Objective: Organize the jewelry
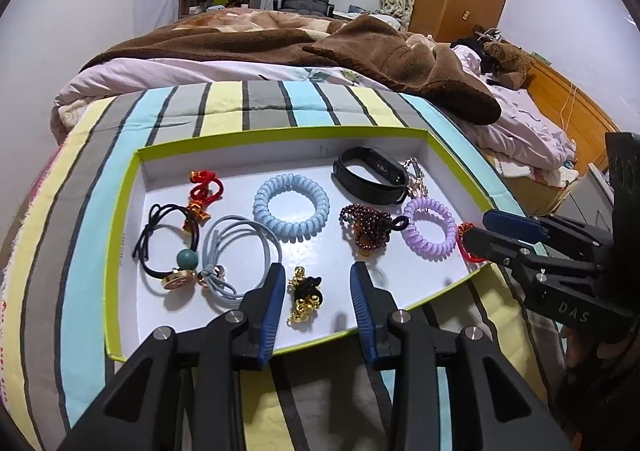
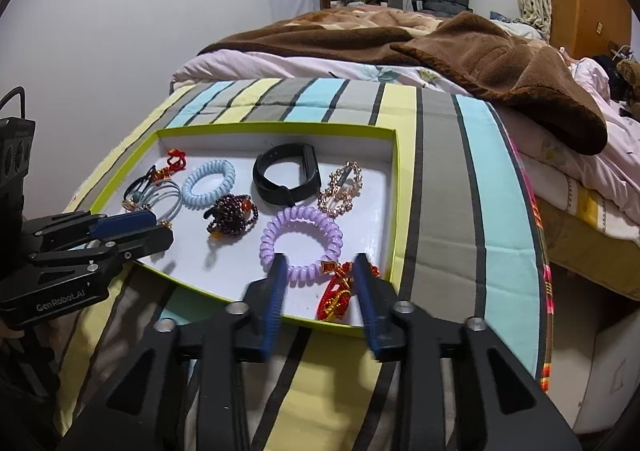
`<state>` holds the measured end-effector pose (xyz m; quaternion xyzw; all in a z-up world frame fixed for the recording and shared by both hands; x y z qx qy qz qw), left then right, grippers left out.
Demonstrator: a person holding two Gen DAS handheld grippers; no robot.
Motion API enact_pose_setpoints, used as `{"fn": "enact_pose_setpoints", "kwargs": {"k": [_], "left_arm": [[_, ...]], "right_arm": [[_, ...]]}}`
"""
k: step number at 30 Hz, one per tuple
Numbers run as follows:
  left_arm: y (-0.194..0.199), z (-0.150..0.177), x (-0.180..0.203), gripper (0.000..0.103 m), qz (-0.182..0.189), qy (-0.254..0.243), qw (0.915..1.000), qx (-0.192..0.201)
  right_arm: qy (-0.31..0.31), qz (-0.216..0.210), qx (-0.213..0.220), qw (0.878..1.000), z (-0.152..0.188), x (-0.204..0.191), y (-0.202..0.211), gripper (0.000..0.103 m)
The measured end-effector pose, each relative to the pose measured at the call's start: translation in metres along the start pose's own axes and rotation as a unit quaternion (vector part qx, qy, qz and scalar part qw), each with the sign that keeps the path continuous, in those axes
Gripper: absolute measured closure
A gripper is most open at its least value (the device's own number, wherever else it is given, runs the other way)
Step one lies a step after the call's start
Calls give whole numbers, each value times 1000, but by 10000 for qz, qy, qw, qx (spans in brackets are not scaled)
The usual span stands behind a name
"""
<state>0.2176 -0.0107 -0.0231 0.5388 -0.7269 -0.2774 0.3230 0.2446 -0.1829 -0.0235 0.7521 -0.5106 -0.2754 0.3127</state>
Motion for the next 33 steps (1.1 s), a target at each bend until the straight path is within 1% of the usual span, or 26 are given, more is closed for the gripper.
{"fn": "enact_pose_setpoints", "kwargs": {"k": [4, 10, 13, 15, 20, 22, 26, 29, 33], "left_arm": [[9, 1, 3, 65, -104, -24, 9999, 111], [27, 5, 6, 61, -285, 70, 9991, 298], [35, 10, 7, 61, -492, 96, 9980, 390], [40, 14, 7, 61, -671, 151, 9965, 466], [51, 21, 10, 61, -949, 194, 9935, 605], [56, 23, 12, 61, -1007, 201, 9923, 688], [58, 28, 12, 61, -1136, 344, 9906, 676], [61, 31, 12, 61, -1496, 413, 9854, 694], [62, 32, 11, 61, -1368, 436, 9872, 701]], "right_arm": [[-110, -54, 118, 9999, 1, 1, 7, 60], [-232, -116, 295, 9992, 4, -5, 22, 60], [-281, -83, 361, 9989, 8, -10, 30, 60], [-312, 27, 421, 9986, 12, -14, 35, 60], [-397, 3, 451, 9982, 21, -24, 44, 60], [-400, -5, 475, 9981, 24, -28, 46, 60], [-362, 79, 520, 9980, 29, -35, 49, 60], [-311, 202, 578, 9976, 33, -40, 53, 60], [-253, 214, 599, 9977, 34, -45, 55, 60]]}}
Point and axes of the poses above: each gripper's, at about its wrist camera, not at the fingertips, and y roughly against the way its jaws point, x to its right, z to its underside, the point moved 2 cm from there along -y, roughly the way its jaws point
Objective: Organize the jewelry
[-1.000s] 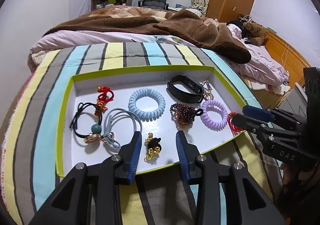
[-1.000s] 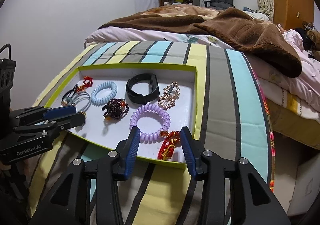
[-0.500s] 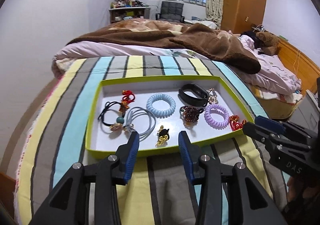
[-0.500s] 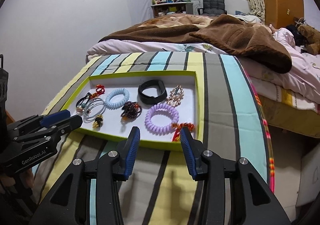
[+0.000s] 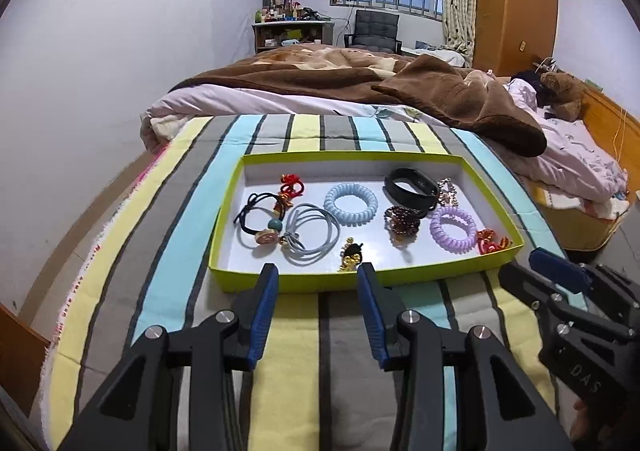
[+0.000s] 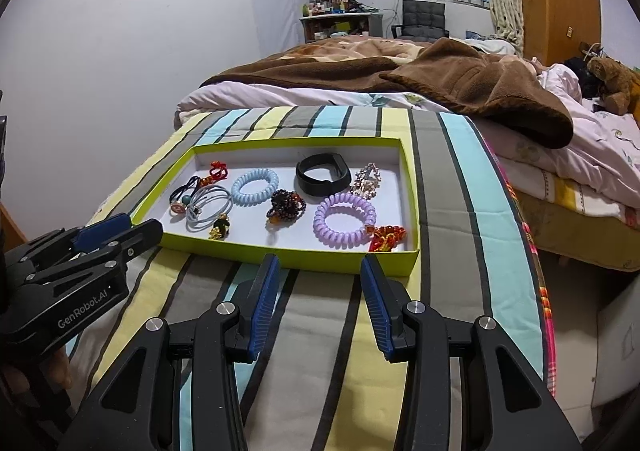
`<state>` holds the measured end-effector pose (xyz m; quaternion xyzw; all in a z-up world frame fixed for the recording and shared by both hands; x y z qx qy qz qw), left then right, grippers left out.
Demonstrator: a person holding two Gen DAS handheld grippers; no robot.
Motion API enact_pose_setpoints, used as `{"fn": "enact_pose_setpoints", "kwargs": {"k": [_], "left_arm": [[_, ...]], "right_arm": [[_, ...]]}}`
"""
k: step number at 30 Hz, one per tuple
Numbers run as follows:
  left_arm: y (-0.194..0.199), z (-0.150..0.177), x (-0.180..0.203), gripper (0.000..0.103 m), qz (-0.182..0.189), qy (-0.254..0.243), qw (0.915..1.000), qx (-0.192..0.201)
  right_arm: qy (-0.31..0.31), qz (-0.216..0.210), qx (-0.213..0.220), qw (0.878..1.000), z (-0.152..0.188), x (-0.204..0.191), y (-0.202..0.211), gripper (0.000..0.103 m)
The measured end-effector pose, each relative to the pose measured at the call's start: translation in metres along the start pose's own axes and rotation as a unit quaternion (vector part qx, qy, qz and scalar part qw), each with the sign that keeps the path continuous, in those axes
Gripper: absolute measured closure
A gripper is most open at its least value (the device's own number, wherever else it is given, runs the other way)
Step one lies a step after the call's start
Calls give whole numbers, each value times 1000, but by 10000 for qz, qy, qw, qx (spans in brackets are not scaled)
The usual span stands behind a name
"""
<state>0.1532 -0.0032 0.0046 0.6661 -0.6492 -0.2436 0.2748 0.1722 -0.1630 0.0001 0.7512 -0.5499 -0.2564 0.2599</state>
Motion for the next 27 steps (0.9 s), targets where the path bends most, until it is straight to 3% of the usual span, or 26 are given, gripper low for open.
{"fn": "enact_pose_setpoints", "kwargs": {"k": [27], "left_arm": [[7, 4, -4, 61, 35, 146, 9999, 33]], "right_arm": [[84, -64, -4, 9999, 3, -12, 3, 60]]}}
Point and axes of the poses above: each gripper's, at about its wrist camera, not at the fingertips, and y roughly against the way its jaws point, x to its right, z to its underside, the point moved 2 cm from there along -y, roughly the way its jaws point
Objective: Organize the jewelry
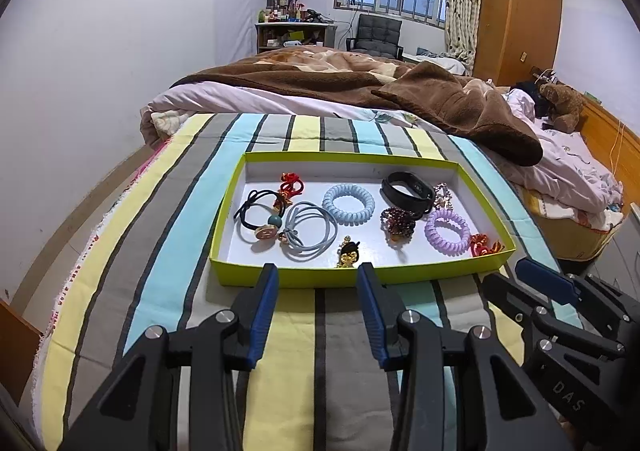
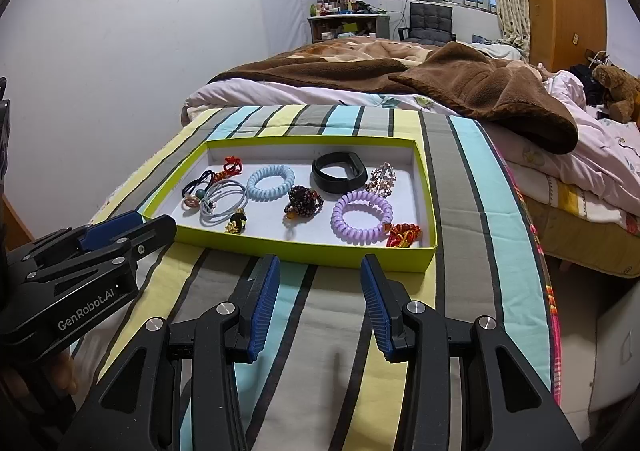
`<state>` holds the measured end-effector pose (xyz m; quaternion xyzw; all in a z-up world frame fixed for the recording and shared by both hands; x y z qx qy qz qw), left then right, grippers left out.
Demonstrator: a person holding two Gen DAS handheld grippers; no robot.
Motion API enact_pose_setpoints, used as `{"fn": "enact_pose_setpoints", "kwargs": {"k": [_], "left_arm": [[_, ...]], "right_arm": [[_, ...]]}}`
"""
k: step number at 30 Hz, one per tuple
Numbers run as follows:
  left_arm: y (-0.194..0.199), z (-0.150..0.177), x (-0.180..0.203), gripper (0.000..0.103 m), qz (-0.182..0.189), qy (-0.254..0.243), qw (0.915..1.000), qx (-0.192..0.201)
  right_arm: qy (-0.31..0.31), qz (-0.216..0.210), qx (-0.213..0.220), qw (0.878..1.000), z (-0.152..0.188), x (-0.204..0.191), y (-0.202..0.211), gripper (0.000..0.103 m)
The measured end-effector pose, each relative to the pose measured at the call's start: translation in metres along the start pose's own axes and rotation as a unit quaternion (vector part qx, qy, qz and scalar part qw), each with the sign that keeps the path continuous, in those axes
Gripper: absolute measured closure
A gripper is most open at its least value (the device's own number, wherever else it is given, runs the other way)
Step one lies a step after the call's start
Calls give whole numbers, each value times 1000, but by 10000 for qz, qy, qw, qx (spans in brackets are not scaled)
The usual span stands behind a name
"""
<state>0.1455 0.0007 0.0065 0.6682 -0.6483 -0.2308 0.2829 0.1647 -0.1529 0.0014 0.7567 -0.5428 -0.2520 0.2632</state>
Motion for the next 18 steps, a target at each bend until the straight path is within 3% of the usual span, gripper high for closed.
{"fn": "enact_pose_setpoints", "kwargs": {"k": [18], "left_arm": [[4, 0, 1, 61, 22, -18, 10000, 77]], "right_arm": [[-5, -19, -18, 10000, 0, -2, 0, 60]]}}
Point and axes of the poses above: each gripper's, at about its wrist camera, not at the fingertips, and y roughly against the way its jaws point, x to its right, z to its underside, the point moved 2 cm from there along -y, roughly the way its jaws point
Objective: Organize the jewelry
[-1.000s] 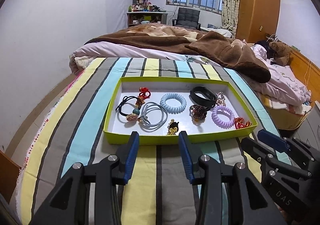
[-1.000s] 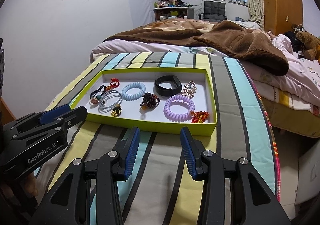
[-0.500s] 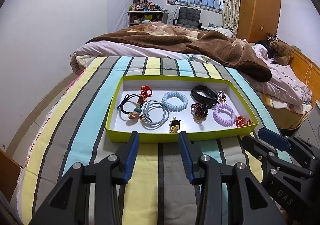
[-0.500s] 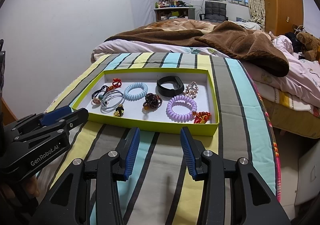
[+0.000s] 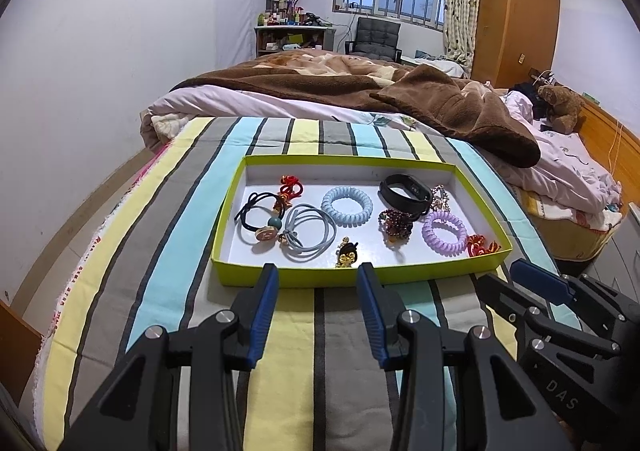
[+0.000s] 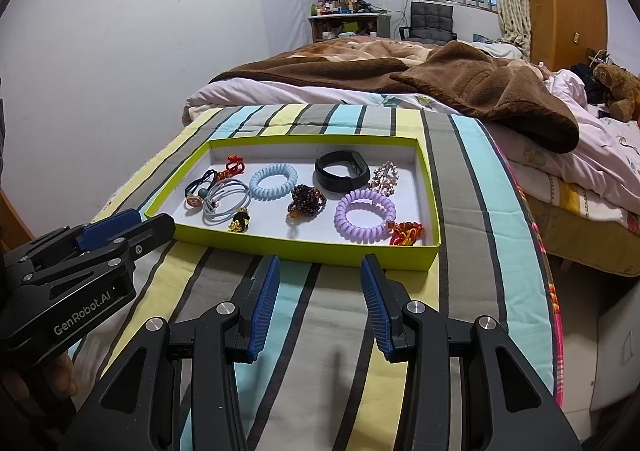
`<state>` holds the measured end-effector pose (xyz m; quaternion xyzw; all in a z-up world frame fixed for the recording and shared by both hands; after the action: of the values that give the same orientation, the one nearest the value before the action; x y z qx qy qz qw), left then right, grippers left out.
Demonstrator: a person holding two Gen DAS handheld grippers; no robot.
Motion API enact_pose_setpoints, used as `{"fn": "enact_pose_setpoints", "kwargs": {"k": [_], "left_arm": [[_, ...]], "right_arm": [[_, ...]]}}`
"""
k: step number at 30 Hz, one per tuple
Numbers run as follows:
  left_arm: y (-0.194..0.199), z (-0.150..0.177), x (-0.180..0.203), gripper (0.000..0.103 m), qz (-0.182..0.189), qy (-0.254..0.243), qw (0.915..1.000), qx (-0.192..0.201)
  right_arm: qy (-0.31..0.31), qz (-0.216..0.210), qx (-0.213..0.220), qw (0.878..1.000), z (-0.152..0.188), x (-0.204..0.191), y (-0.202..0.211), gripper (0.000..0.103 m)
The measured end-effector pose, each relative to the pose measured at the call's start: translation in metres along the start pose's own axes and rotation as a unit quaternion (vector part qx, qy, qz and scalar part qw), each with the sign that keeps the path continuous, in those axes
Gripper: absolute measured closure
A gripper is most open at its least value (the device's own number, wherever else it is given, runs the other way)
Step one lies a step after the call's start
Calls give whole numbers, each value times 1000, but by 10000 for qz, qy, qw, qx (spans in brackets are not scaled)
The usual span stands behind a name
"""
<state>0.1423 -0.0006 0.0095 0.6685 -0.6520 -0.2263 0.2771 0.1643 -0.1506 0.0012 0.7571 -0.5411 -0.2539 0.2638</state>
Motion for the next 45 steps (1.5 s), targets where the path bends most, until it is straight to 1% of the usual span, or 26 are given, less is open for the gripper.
{"fn": "enact_pose_setpoints", "kwargs": {"k": [9, 21, 45], "left_arm": [[2, 0, -2, 61, -51, 77, 10000, 36], [1, 2, -4, 61, -39, 77, 10000, -38], [-1, 3, -10, 61, -179, 221, 9996, -92]], "right_arm": [[13, -15, 18, 10000, 0, -1, 0, 60], [13, -24, 11, 10000, 0, 0, 1, 60], [18, -6, 7, 10000, 1, -1, 2, 60]]}}
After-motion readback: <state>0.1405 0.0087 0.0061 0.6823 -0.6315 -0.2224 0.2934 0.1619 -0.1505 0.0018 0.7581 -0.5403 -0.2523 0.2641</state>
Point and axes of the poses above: each gripper's, at about its wrist camera, not at the fingertips, and y roughly against the way its jaws point, x to its right, z to its underside, the point moved 2 cm from there along -y, roughly the way its jaws point
